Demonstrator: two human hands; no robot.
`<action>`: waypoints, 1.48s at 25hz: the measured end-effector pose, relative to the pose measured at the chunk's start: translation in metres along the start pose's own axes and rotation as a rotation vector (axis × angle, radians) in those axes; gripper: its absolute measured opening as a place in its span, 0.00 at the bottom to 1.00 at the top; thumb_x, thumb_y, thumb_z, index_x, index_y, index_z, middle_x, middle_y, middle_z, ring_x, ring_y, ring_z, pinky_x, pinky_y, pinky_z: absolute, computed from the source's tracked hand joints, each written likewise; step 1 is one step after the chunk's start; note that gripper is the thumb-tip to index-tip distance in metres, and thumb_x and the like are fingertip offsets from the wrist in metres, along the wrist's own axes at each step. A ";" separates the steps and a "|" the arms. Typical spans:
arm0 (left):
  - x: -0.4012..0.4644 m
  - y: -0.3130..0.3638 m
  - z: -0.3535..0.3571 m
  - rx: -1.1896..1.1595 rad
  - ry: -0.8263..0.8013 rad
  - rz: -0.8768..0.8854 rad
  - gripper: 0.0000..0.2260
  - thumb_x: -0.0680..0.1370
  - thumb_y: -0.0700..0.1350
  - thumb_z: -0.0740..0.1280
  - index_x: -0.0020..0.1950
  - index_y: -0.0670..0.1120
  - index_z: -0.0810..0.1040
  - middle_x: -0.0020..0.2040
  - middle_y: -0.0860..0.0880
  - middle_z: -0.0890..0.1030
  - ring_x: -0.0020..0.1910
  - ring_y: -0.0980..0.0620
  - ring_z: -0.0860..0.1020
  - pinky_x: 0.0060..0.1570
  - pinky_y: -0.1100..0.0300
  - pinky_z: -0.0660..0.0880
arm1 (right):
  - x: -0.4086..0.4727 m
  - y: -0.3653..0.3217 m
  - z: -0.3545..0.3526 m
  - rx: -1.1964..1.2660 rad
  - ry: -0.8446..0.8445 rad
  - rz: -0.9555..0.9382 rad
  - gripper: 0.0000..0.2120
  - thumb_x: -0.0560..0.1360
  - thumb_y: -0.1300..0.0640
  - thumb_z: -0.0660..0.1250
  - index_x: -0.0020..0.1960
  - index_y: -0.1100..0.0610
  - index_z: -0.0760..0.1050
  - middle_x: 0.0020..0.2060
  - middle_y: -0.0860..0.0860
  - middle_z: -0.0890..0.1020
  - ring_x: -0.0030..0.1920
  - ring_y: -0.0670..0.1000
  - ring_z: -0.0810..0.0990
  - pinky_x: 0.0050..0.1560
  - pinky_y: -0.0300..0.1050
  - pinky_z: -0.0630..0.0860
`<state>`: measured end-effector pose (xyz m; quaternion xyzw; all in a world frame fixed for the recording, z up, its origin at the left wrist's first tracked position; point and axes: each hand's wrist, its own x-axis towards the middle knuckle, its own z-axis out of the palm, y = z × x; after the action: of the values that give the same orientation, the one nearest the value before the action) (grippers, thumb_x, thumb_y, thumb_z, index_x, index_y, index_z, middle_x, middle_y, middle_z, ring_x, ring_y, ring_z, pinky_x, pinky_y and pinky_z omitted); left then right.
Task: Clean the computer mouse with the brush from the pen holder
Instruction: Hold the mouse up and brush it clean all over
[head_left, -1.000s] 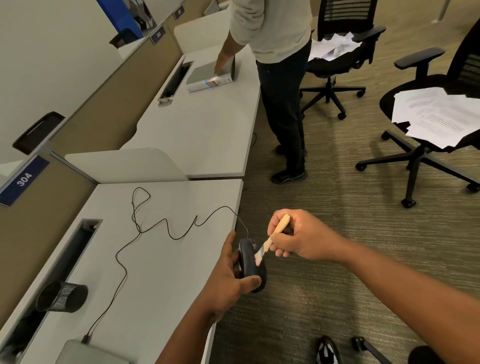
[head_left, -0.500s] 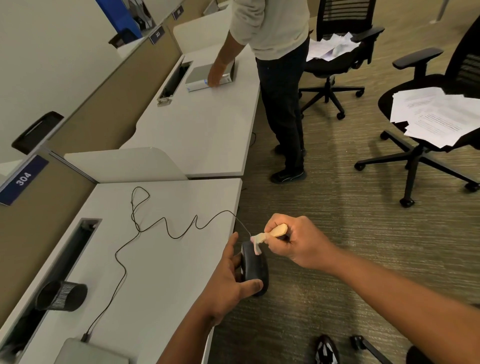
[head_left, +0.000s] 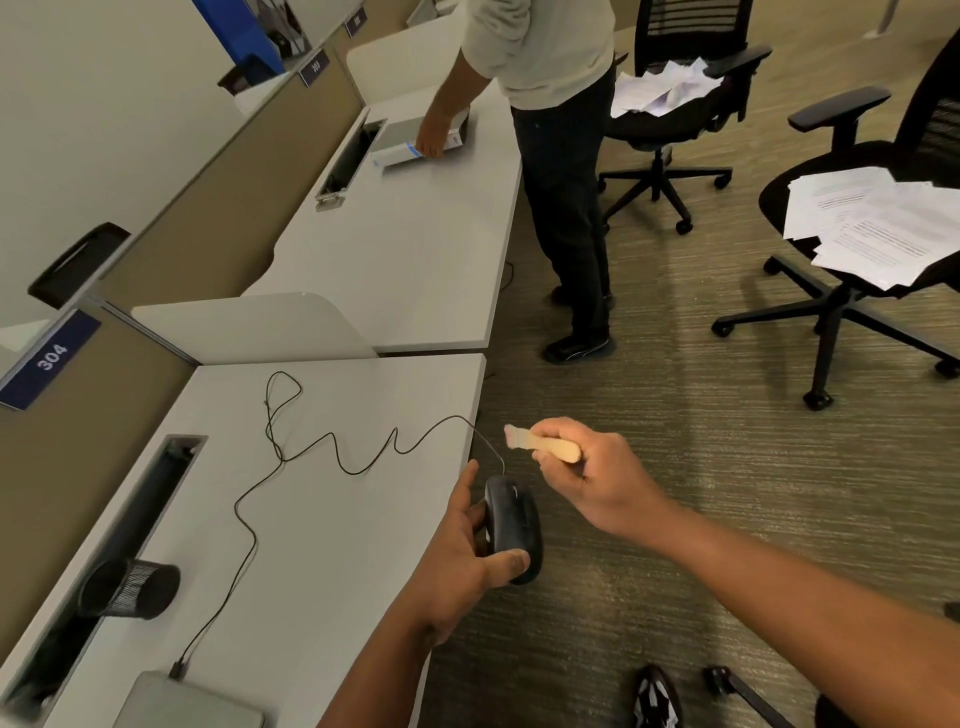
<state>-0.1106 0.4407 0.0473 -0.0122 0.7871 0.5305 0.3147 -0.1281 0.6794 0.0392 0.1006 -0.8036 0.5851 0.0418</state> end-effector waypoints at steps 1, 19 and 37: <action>0.000 -0.001 -0.001 -0.014 -0.001 0.001 0.53 0.67 0.54 0.84 0.76 0.81 0.52 0.85 0.53 0.61 0.79 0.45 0.69 0.73 0.40 0.74 | 0.002 -0.002 -0.003 0.106 0.039 0.081 0.08 0.81 0.55 0.69 0.59 0.44 0.79 0.37 0.53 0.85 0.34 0.48 0.81 0.33 0.44 0.76; 0.006 -0.010 -0.003 -0.162 -0.039 0.000 0.50 0.68 0.48 0.84 0.74 0.82 0.57 0.72 0.65 0.70 0.68 0.52 0.78 0.53 0.56 0.84 | 0.005 -0.005 -0.014 0.490 -0.069 0.387 0.02 0.77 0.63 0.68 0.50 0.61 0.78 0.38 0.59 0.87 0.36 0.52 0.84 0.36 0.41 0.81; 0.001 -0.010 -0.004 -0.156 -0.073 -0.047 0.53 0.68 0.48 0.82 0.80 0.76 0.52 0.83 0.52 0.64 0.75 0.43 0.73 0.62 0.44 0.83 | -0.012 0.005 0.014 0.110 0.056 0.070 0.02 0.80 0.57 0.70 0.49 0.51 0.79 0.32 0.52 0.80 0.31 0.42 0.72 0.32 0.43 0.68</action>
<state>-0.1094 0.4337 0.0396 -0.0359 0.7309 0.5826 0.3536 -0.1165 0.6692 0.0281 0.0580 -0.7718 0.6320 0.0382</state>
